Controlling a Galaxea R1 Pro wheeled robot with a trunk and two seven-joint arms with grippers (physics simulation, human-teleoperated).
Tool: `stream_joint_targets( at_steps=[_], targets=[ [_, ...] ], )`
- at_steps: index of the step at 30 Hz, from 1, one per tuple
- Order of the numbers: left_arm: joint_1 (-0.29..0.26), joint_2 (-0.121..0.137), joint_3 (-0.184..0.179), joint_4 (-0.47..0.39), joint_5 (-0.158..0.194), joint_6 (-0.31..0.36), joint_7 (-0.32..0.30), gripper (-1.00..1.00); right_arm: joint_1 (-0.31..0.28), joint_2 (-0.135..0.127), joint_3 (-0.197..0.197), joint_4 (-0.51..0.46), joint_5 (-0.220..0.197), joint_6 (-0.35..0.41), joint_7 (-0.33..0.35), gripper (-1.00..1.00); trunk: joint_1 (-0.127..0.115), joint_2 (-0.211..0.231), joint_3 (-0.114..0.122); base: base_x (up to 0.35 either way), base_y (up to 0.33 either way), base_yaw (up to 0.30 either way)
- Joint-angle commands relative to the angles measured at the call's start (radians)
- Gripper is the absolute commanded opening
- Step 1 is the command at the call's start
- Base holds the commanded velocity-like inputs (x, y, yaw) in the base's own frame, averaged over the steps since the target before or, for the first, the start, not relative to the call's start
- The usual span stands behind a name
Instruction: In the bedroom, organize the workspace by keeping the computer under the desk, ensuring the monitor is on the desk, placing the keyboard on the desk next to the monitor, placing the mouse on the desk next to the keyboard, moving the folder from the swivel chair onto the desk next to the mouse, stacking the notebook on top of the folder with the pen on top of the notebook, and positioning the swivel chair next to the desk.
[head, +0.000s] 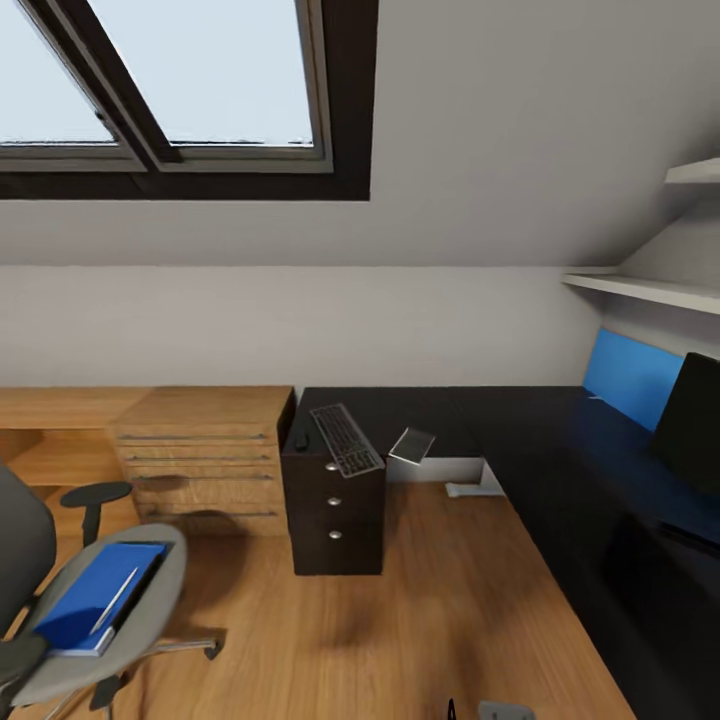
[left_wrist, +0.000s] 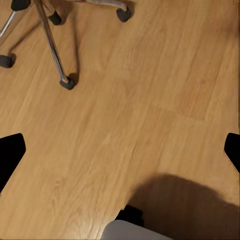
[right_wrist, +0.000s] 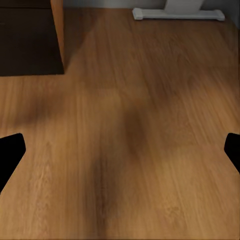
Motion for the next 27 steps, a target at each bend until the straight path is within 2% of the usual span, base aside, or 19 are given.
stream_joint_targets(
  at_steps=[1,9,13,14,16,17,19,21,22,23,24,25,26,27],
  targets=[
    [-0.001,0.001,-0.008,-0.001,0.011,-0.007,0.006,1.00,-0.001,0.001,-0.005,0.001,0.010,-0.002,-0.006,1.00,0.001,-0.001,-0.001,0.324,0.151,-0.105],
    [-0.001,0.001,-0.009,-0.001,0.013,-0.007,0.001,1.00,-0.001,0.001,-0.005,0.002,0.010,-0.002,-0.006,1.00,0.001,-0.001,-0.002,0.322,0.154,-0.021],
    [-0.001,0.003,-0.006,-0.022,0.008,-0.005,-0.049,1.00,-0.001,0.001,-0.005,-0.013,0.011,-0.015,-0.006,1.00,0.001,-0.001,-0.002,0.321,0.106,-0.001],
    [-0.002,0.023,0.016,-0.237,0.008,0.025,-0.063,1.00,-0.004,0.004,-0.007,-0.189,0.005,-0.005,-0.006,1.00,0.001,-0.001,-0.002,0.331,0.015,0.000],
    [-0.002,0.027,0.027,-0.305,0.009,0.081,-0.063,1.00,-0.008,0.007,-0.008,-0.244,-0.006,0.036,-0.006,1.00,0.001,-0.001,-0.002,0.332,0.009,0.000],
    [-0.003,0.028,0.041,-0.350,0.009,0.135,-0.063,1.00,-0.013,0.008,-0.009,-0.276,-0.023,0.078,-0.005,1.00,0.001,-0.001,-0.002,0.332,0.005,0.000],
    [-0.004,0.028,0.091,-0.430,0.010,0.253,-0.064,1.00,-0.039,0.009,-0.010,-0.340,-0.097,0.170,0.019,1.00,0.001,-0.001,-0.002,0.332,0.003,0.000],
    [-0.016,0.023,0.142,-0.504,0.012,0.347,-0.064,1.00,-0.073,0.009,-0.009,-0.393,-0.214,0.259,0.089,1.00,0.001,-0.001,-0.002,0.333,0.001,0.000],
    [-0.020,0.022,0.151,-0.523,0.012,0.361,-0.063,1.00,-0.083,0.009,-0.009,-0.403,-0.247,0.284,0.110,1.00,0.001,-0.001,-0.002,0.333,0.001,0.000],
    [-0.025,0.021,0.168,-0.564,0.013,0.382,-0.062,1.00,-0.105,0.008,-0.009,-0.420,-0.314,0.340,0.152,1.00,0.001,-0.001,-0.002,0.333,0.000,0.000],
    [-0.027,0.021,0.179,-0.584,0.014,0.390,-0.062,1.00,-0.117,0.007,-0.009,-0.427,-0.346,0.370,0.173,1.00,0.001,-0.001,-0.002,0.333,0.000,0.000],
    [-0.030,0.022,0.210,-0.625,0.015,0.402,-0.061,1.00,-0.141,0.006,-0.009,-0.436,-0.411,0.434,0.210,1.00,0.001,-0.001,-0.002,0.333,0.000,0.000],
    [-0.031,0.021,0.229,-0.645,0.016,0.407,-0.061,1.00,-0.152,0.006,-0.009,-0.440,-0.442,0.464,0.228,1.00,0.001,-0.001,-0.002,0.333,0.000,0.000],
    [-0.034,0.019,0.327,-0.725,0.020,0.421,-0.062,1.00,-0.192,0.004,-0.010,-0.450,-0.611,0.603,0.309,1.00,0.001,-0.001,-0.002,0.286,0.000,0.000]
  ],
)
